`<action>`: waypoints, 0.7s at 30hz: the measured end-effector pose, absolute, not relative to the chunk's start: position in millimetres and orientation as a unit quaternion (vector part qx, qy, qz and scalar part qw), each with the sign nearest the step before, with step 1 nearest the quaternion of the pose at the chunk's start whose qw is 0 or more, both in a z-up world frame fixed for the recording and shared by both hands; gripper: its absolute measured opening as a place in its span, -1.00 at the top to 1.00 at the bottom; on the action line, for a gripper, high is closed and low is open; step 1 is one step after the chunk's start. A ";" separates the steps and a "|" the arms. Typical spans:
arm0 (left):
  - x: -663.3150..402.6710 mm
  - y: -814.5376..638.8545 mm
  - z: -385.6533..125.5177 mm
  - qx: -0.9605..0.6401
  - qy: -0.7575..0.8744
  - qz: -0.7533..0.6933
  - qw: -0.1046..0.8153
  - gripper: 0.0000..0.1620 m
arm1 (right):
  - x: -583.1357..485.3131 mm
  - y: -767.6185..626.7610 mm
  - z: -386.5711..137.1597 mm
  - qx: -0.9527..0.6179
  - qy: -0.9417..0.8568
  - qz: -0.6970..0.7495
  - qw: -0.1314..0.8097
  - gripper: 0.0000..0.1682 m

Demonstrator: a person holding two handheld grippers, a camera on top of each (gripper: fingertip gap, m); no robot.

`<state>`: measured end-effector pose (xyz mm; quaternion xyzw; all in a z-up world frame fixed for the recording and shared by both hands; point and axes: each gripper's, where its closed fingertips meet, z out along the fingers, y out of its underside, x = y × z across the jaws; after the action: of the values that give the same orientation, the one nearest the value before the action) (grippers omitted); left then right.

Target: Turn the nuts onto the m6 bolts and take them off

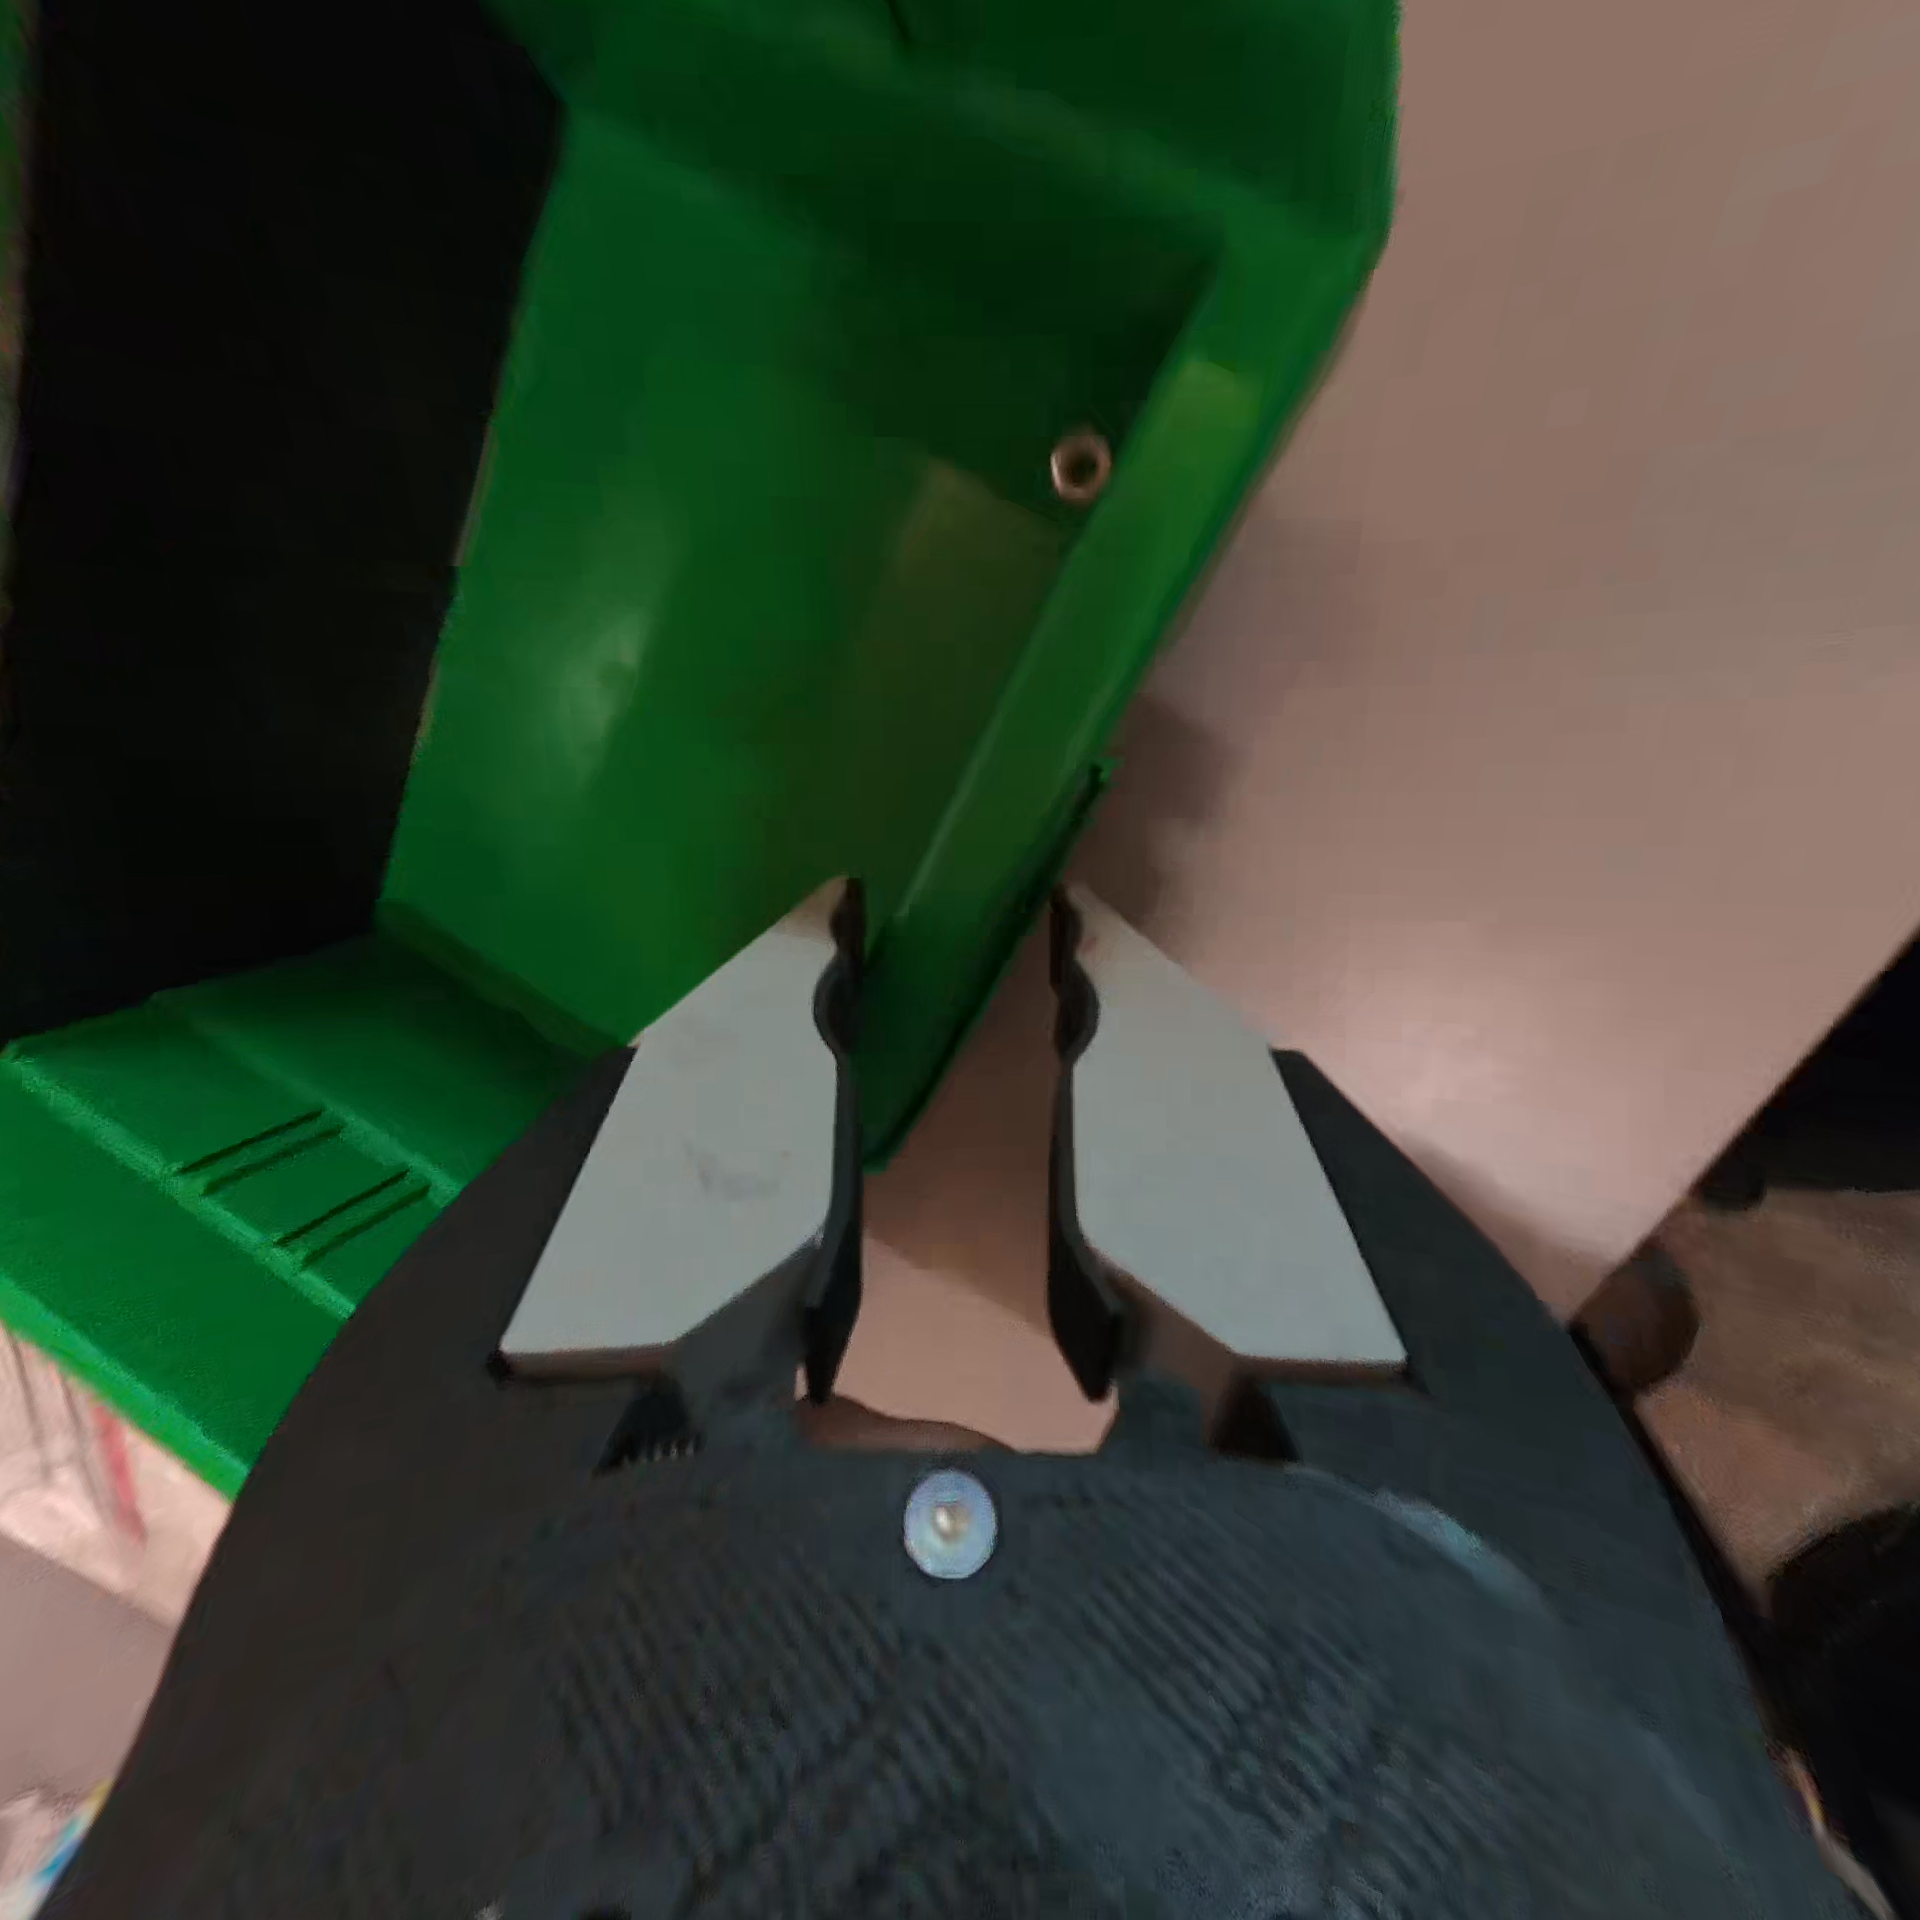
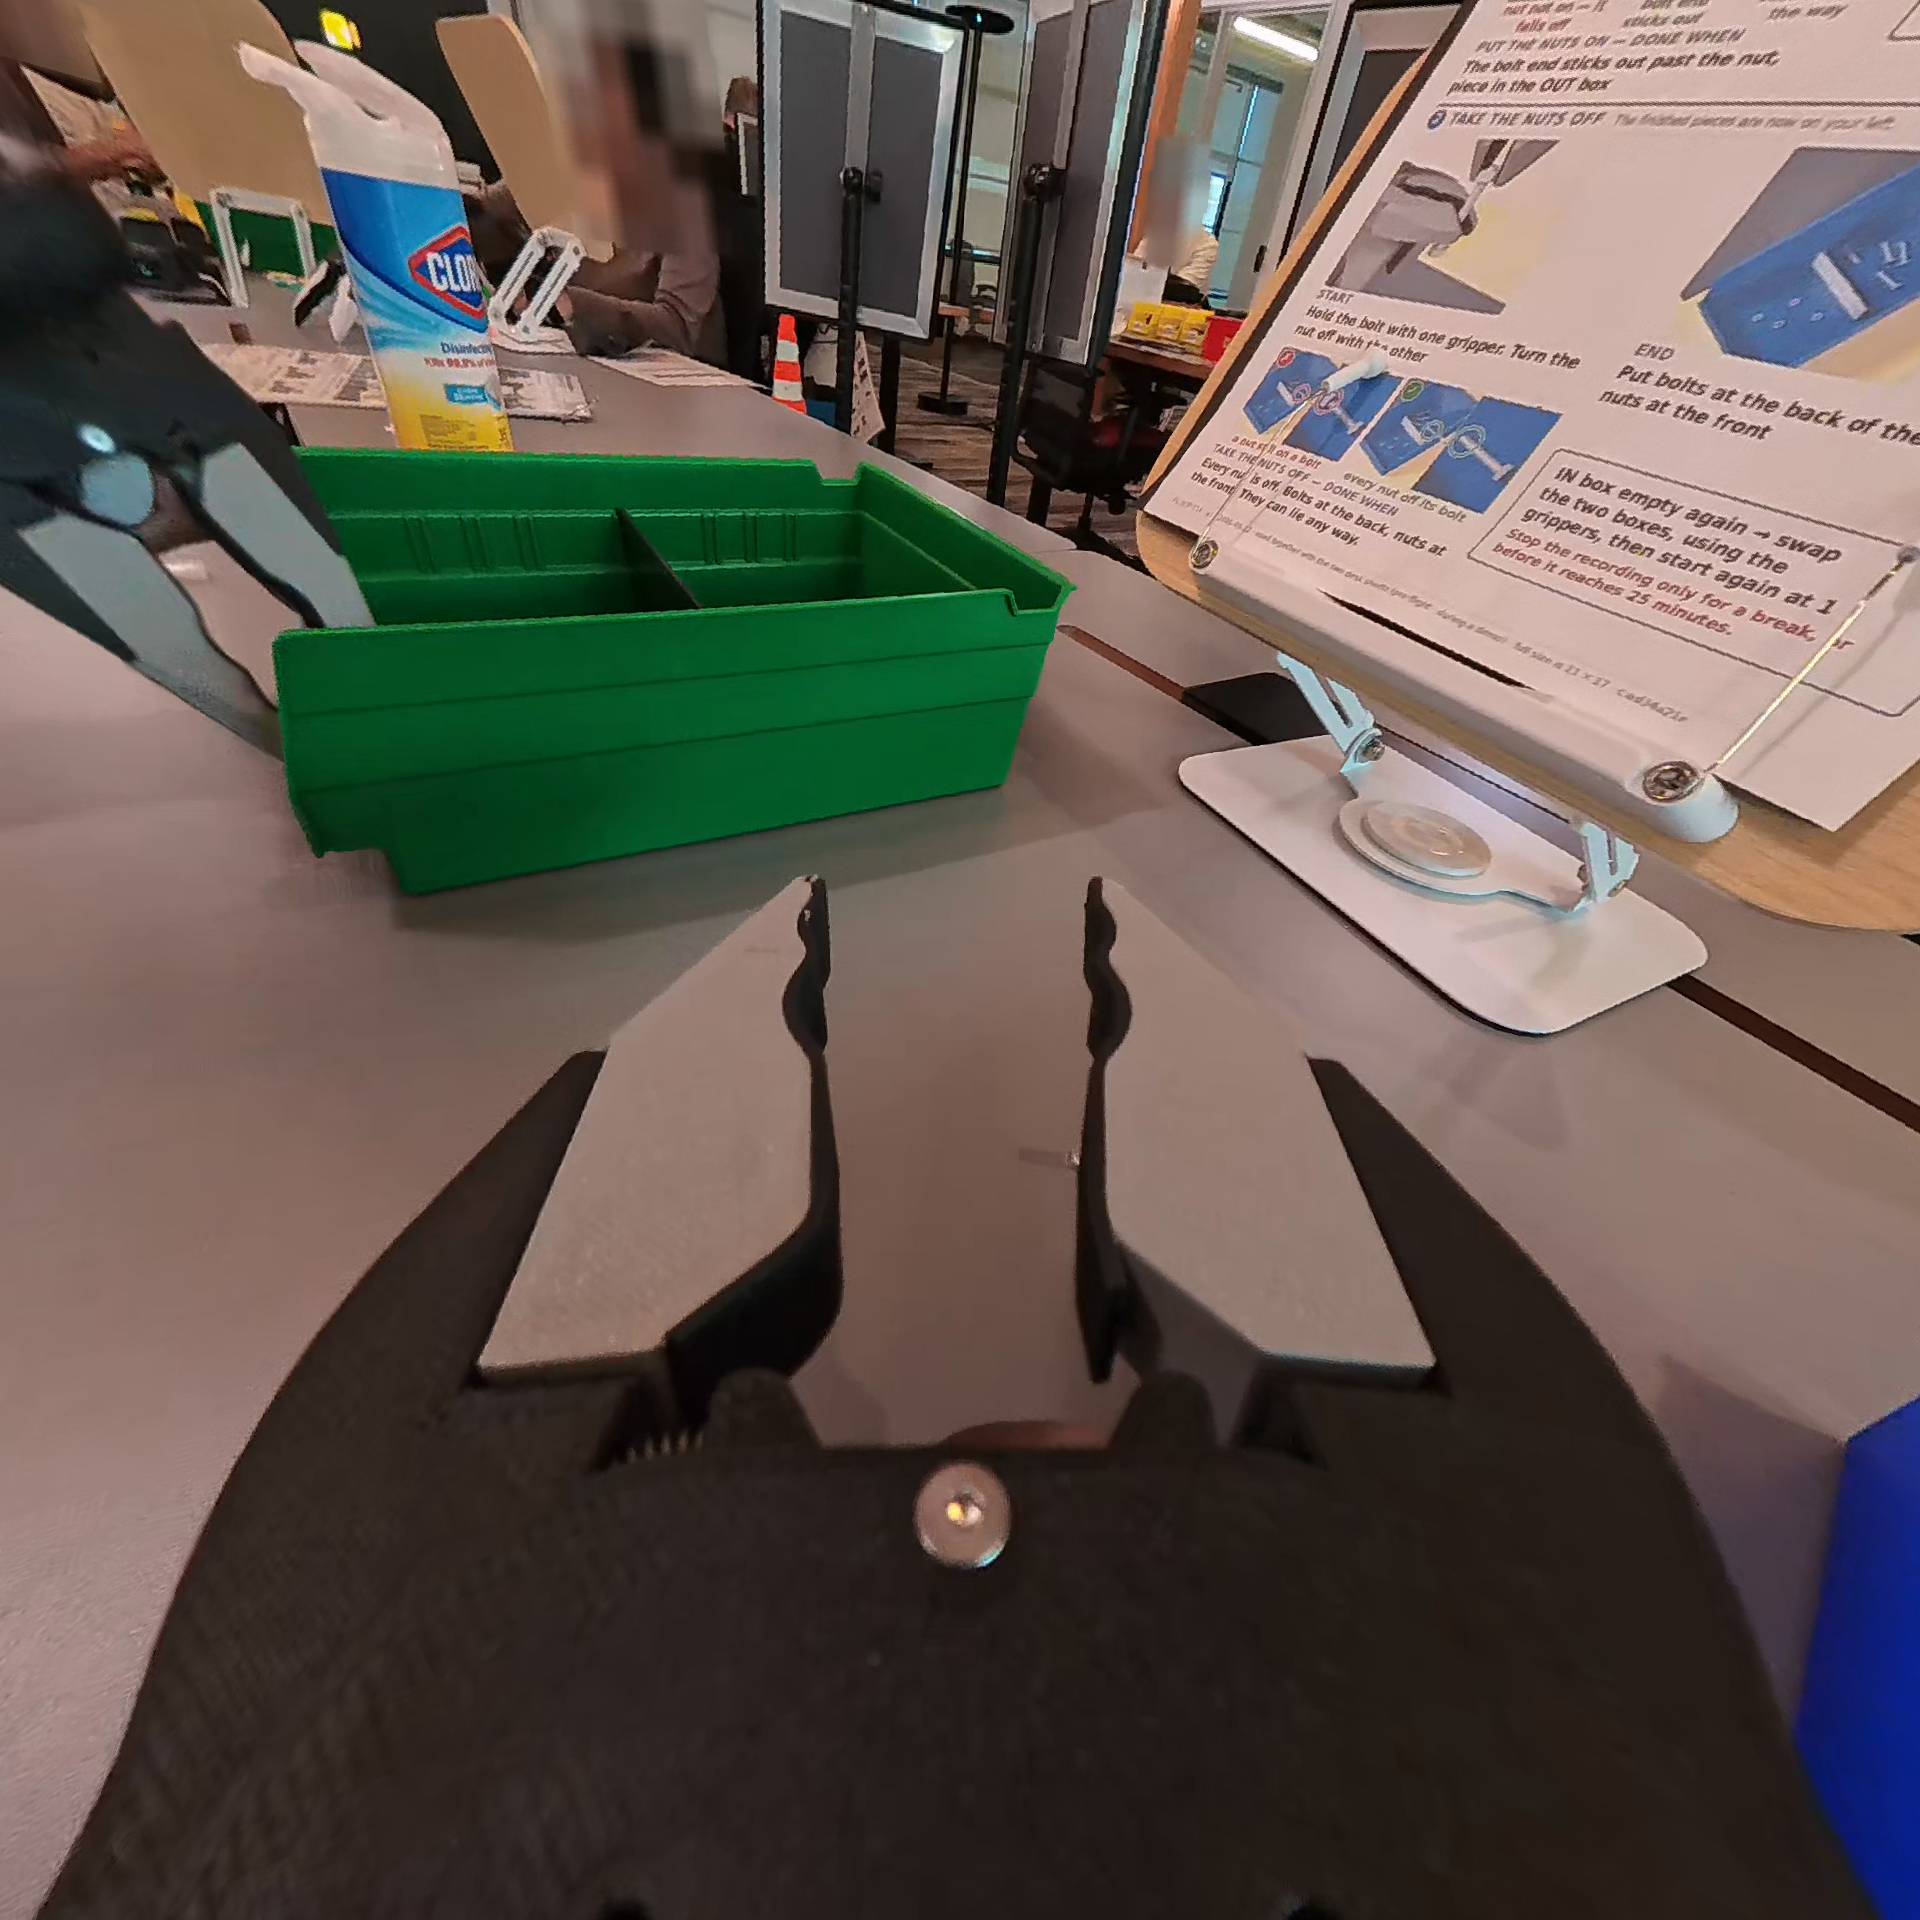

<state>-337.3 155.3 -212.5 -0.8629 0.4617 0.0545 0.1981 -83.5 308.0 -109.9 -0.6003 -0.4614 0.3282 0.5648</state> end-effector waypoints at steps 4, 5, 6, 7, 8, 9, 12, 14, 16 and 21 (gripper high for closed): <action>-335.0 157.4 -203.7 -0.832 0.524 0.067 0.173 0.65 | -81.3 309.1 -106.2 -0.597 -0.459 0.323 0.573 0.47; -328.7 160.0 -190.2 -0.830 0.524 0.052 0.187 0.64 | -80.9 309.1 -105.7 -0.597 -0.459 0.323 0.573 0.47; -322.4 161.4 -175.2 -0.832 0.517 0.028 0.197 0.64 | -80.8 309.0 -105.6 -0.597 -0.459 0.324 0.573 0.47; -319.3 161.7 -162.6 -0.832 0.517 0.013 0.200 0.64 | -81.1 308.5 -105.6 -0.597 -0.459 0.327 0.571 0.47; -318.0 162.7 -154.0 -0.829 0.520 0.007 0.205 0.65 | -81.8 307.5 -105.8 -0.597 -0.460 0.329 0.569 0.47; -315.9 161.8 -152.6 -0.829 0.521 -0.006 0.203 0.66 | -82.7 306.3 -106.5 -0.597 -0.462 0.330 0.567 0.47; -314.5 144.0 -196.7 -0.823 0.552 -0.018 0.132 0.72 | -86.1 300.8 -108.6 -0.593 -0.473 0.328 0.562 0.47; -329.2 140.8 -215.3 -0.805 0.584 0.051 0.092 0.73 | -87.8 297.9 -109.4 -0.589 -0.481 0.321 0.564 0.48; -315.7 144.6 -197.2 -0.814 0.564 0.015 0.142 0.72 | -88.8 296.0 -109.5 -0.584 -0.489 0.313 0.567 0.49; -322.0 138.9 -212.8 -0.814 0.571 0.002 0.108 0.73 | -92.3 290.5 -111.5 -0.581 -0.499 0.315 0.561 0.50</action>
<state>-322.0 138.9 -212.8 -0.8141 0.5706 0.0020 0.1082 -92.3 290.5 -111.5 -0.5810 -0.4988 0.3147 0.5609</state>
